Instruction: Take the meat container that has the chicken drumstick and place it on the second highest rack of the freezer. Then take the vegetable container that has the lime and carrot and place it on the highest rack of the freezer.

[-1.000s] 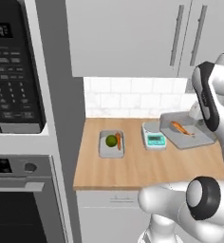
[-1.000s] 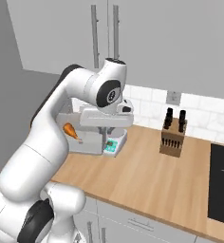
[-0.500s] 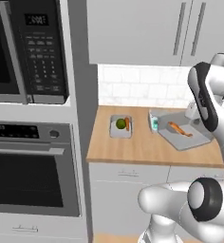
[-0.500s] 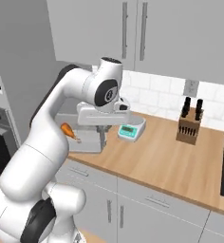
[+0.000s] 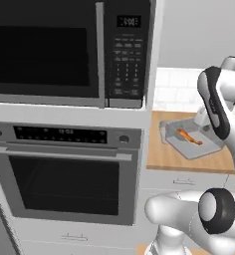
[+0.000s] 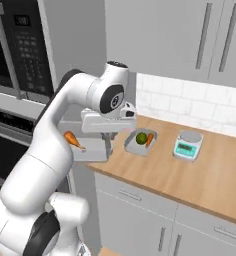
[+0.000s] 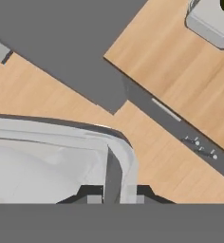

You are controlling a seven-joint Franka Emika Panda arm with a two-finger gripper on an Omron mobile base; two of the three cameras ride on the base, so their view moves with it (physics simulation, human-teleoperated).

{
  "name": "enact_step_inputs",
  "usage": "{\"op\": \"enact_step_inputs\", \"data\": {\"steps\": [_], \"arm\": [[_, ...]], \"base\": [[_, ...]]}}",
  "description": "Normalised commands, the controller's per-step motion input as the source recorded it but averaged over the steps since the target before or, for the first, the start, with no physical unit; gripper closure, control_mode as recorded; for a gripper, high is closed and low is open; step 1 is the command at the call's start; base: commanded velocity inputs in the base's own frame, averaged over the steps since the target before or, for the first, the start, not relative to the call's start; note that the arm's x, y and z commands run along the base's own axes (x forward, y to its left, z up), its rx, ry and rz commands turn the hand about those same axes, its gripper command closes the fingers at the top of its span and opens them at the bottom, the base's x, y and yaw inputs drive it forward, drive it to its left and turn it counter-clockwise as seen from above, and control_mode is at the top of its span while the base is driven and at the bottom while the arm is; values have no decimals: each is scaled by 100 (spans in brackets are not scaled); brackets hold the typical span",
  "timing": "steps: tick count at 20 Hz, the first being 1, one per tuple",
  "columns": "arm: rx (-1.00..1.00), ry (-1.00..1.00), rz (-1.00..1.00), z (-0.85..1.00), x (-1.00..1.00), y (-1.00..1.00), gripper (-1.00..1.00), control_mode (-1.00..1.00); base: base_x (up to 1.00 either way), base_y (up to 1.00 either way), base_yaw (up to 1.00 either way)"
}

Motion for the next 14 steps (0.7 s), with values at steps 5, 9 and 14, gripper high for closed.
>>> {"op": "enact_step_inputs", "data": {"steps": [5, 9, 14], "arm": [[0, 0, 0, 0, 0, 0, 100, 100], [0, 0, 0, 0, 0, 0, 100, 100], [0, 0, 0, 0, 0, 0, 100, 100]], "base": [[-20, 100, -1], [-39, 98, -5], [-24, 92, -4]]}}
